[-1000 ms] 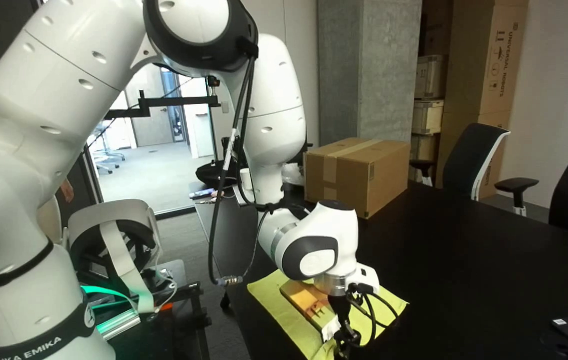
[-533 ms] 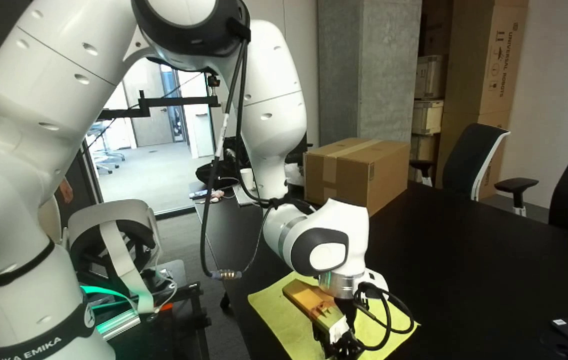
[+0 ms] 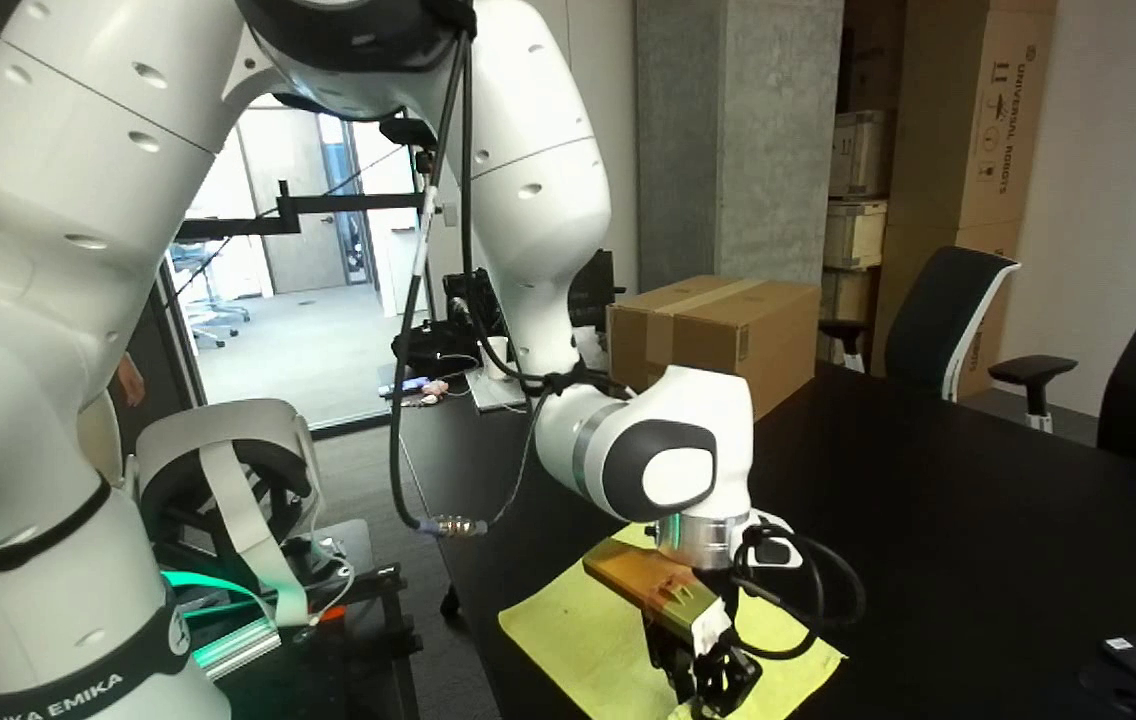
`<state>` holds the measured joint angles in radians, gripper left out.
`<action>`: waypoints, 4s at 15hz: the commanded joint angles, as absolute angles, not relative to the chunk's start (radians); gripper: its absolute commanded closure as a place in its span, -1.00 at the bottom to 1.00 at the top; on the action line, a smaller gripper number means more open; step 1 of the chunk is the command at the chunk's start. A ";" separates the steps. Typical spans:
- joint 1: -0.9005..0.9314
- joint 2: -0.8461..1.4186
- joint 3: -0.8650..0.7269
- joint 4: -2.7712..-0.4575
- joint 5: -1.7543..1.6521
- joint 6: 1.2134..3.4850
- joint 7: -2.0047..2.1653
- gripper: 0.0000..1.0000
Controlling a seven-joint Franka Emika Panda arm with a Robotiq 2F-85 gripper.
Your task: Fold the cloth
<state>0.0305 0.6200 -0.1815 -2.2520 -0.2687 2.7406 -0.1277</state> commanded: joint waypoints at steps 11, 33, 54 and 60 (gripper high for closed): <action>0.150 0.697 -0.197 -1.945 -0.332 2.472 0.084 0.86; 0.318 0.902 -0.130 -1.607 -0.884 2.335 0.775 0.98; -0.029 0.640 0.171 -2.000 -0.120 2.614 -0.133 -1.00; 0.005 0.610 0.124 -2.094 -0.132 2.533 -0.132 -1.00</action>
<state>-0.0220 0.6570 0.1497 -2.0321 -0.1488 2.5610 -0.1122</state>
